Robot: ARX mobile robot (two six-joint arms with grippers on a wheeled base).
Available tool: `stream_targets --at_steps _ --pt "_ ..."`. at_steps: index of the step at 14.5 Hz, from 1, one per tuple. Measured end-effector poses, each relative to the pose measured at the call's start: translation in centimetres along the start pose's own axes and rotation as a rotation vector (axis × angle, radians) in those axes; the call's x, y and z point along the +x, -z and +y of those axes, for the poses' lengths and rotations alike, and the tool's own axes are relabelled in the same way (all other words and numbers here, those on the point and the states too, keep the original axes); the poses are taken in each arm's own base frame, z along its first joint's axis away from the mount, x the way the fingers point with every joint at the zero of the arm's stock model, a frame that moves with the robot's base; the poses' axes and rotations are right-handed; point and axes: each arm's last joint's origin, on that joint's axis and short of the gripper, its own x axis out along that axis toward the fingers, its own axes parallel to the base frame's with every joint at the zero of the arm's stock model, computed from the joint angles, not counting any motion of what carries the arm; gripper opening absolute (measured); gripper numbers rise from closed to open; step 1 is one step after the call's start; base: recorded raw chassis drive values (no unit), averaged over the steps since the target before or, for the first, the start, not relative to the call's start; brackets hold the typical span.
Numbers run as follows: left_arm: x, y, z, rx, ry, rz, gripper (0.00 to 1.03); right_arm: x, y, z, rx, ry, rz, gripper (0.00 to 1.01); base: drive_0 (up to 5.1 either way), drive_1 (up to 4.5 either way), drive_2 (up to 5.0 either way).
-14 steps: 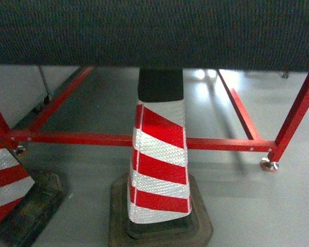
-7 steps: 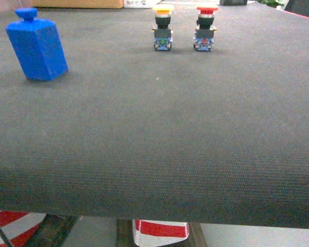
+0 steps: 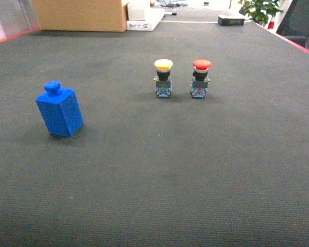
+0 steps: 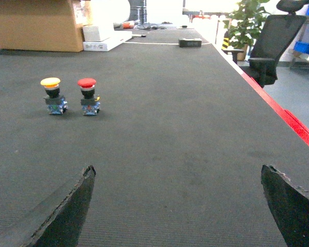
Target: Pick blue part to blue bin on bottom shelf
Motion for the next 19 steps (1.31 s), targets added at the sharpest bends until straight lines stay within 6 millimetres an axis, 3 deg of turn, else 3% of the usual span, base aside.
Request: stream_targets --at_steps 19 --pt "0.0 0.0 0.0 0.0 -0.001 0.0 0.98 0.0 0.0 0.0 0.0 0.001 0.0 0.98 0.0 0.0 0.0"
